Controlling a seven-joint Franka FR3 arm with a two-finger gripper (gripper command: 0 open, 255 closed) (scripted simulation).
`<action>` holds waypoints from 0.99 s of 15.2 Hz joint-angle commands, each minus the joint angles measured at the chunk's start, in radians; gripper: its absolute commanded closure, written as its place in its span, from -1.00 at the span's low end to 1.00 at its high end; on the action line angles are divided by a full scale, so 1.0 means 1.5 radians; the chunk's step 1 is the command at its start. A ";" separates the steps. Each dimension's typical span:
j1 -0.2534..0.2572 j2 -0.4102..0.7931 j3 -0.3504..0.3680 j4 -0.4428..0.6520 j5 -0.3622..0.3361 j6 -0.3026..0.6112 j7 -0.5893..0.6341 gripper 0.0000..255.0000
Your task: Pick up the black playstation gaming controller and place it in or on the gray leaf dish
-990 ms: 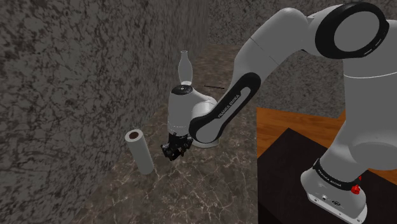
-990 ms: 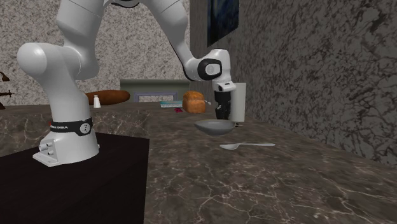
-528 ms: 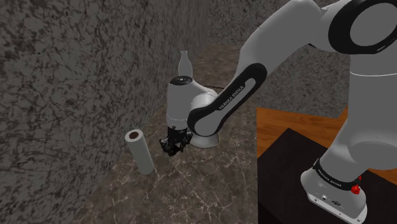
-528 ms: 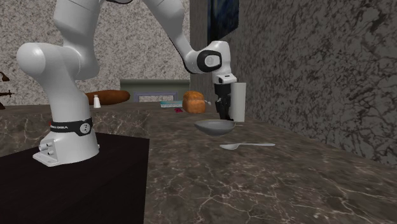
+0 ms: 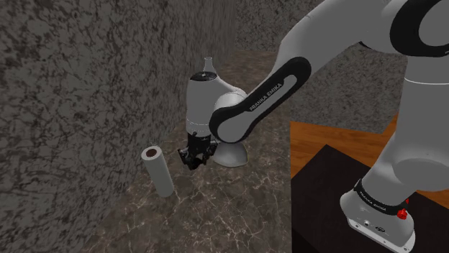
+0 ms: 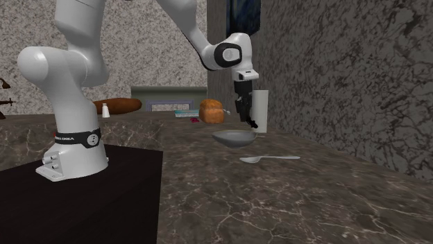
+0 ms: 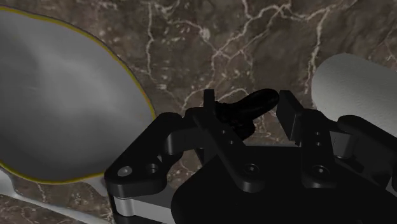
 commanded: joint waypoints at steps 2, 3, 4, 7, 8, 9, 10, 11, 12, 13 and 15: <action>-0.007 -0.020 0.009 0.004 0.015 -0.022 -0.008 1.00; -0.009 -0.026 0.011 0.006 0.020 -0.030 -0.011 1.00; -0.010 -0.032 0.013 0.009 0.024 -0.037 -0.014 1.00; -0.015 -0.048 0.019 0.016 0.036 -0.059 -0.021 1.00; -0.031 -0.069 0.022 -0.008 0.053 -0.052 -0.041 1.00; -0.046 -0.090 0.024 -0.032 0.070 -0.047 -0.063 1.00; -0.060 -0.110 0.026 -0.055 0.088 -0.043 -0.085 1.00; -0.073 -0.131 0.026 -0.077 0.107 -0.039 -0.109 1.00; -0.086 -0.152 0.026 -0.099 0.126 -0.036 -0.134 1.00; -0.097 -0.172 0.024 -0.119 0.145 -0.034 -0.159 1.00; -0.115 -0.212 0.016 -0.157 0.183 -0.033 -0.210 1.00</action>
